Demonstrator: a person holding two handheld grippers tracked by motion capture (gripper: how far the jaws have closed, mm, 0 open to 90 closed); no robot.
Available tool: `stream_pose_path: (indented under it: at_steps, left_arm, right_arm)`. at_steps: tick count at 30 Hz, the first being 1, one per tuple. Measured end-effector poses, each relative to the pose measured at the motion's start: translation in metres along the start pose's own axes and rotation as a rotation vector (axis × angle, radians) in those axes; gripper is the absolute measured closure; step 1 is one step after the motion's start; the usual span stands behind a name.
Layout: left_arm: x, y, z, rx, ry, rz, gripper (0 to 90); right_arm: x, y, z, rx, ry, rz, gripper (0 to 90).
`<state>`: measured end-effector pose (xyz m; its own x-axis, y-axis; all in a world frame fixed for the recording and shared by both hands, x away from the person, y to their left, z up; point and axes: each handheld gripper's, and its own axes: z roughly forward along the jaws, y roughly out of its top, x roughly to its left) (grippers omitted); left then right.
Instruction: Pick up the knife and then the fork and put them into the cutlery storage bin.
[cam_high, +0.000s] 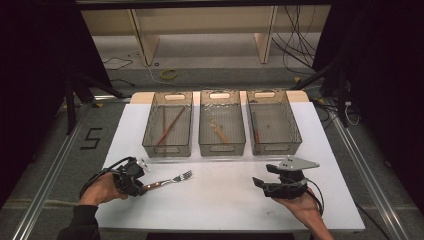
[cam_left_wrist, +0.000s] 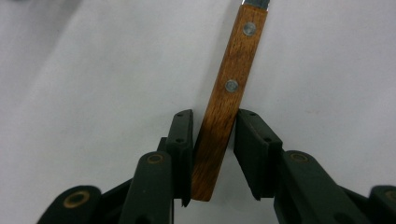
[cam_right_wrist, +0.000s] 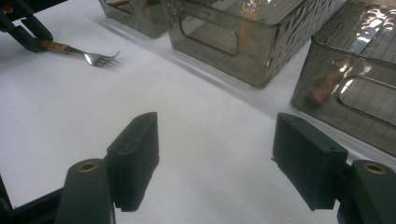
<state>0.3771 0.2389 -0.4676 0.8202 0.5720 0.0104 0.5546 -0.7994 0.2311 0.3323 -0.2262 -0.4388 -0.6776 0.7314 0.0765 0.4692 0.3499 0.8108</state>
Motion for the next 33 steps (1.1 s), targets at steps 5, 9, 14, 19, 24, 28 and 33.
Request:
stream_pose_path:
  at_steps: [5, 9, 14, 19, 24, 28, 33]
  left_arm:
    - [-0.002, 0.000, 0.000, -0.003, -0.010, 0.032, 74.0]
    - [-0.002, -0.001, -0.001, -0.015, -0.004, 0.065, 74.8]
    - [-0.006, 0.002, -0.003, -0.062, -0.007, 0.084, 75.1]
    - [-0.015, 0.011, -0.011, -0.124, -0.016, 0.102, 75.1]
    - [-0.032, 0.028, -0.021, -0.186, -0.023, 0.168, 75.1]
    - [-0.048, 0.042, -0.023, -0.202, -0.051, 0.230, 75.1]
    - [-0.063, 0.056, -0.018, -0.218, -0.098, 0.270, 75.1]
  right_arm:
    - [0.000, 0.000, 0.000, -0.003, -0.001, -0.002, 32.2]
    - [0.000, 0.000, 0.000, -0.001, 0.000, -0.001, 32.3]
    - [0.000, 0.000, 0.000, -0.003, 0.003, 0.000, 32.3]
    - [0.002, 0.002, -0.001, -0.014, 0.012, -0.003, 32.3]
    - [0.009, 0.007, -0.002, -0.034, 0.035, -0.019, 32.3]
    - [0.019, 0.012, -0.002, -0.048, 0.067, -0.051, 32.3]
    - [0.034, 0.019, 0.000, -0.040, 0.117, -0.098, 32.2]
